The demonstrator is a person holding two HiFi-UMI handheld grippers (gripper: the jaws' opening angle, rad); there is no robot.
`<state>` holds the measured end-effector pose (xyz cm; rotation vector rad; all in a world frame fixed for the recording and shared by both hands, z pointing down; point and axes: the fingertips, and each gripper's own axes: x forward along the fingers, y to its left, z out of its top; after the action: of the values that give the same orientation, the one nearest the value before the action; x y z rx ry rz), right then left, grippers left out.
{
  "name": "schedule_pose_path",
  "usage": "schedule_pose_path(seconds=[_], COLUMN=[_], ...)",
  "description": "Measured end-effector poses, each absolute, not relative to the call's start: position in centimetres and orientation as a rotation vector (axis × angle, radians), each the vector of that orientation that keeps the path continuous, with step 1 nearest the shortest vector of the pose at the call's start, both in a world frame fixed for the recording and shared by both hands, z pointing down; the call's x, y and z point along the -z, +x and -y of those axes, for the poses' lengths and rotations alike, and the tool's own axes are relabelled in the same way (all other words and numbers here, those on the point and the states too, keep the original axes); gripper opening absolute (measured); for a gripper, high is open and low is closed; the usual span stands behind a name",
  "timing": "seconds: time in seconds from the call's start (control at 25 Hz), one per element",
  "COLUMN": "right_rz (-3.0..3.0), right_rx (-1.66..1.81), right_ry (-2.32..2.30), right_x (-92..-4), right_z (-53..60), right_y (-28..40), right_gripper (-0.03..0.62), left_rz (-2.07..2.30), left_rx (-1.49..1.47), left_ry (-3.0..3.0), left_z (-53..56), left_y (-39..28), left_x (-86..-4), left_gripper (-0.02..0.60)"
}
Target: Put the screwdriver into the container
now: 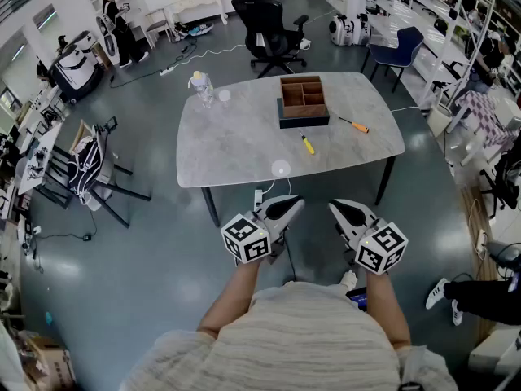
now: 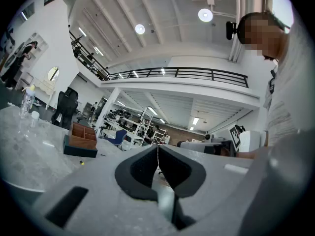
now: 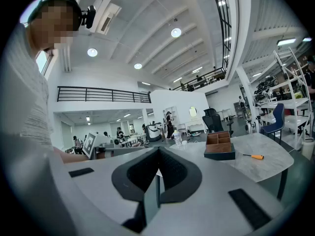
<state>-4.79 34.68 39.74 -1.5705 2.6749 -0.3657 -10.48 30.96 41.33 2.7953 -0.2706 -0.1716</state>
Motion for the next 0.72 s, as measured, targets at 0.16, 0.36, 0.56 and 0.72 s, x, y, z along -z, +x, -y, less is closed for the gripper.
schedule_pose_path(seconds=[0.16, 0.36, 0.56, 0.72], right_rz=[-2.678, -2.685, -2.685, -2.729], right_rx=[0.363, 0.359, 0.394, 0.399], right_ry=[-1.566, -1.562, -1.522, -1.544], right_x=[-39.8, -39.8, -39.9, -40.9], right_z=[-34.6, -34.3, -33.6, -33.3], right_y=[-4.7, -5.1, -5.4, -5.9], right_gripper=[0.009, 0.009, 0.011, 0.012], left_rz=[0.256, 0.257, 0.258, 0.259], left_rx=[0.167, 0.166, 0.165, 0.156], left_ry=[2.801, 2.800, 2.794, 2.784], left_z=[-31.1, -30.8, -30.3, -30.0], left_y=[-10.1, -10.3, -10.4, -10.6], left_x=[-41.2, -41.4, -41.6, -42.0], left_gripper=[0.014, 0.014, 0.014, 0.014])
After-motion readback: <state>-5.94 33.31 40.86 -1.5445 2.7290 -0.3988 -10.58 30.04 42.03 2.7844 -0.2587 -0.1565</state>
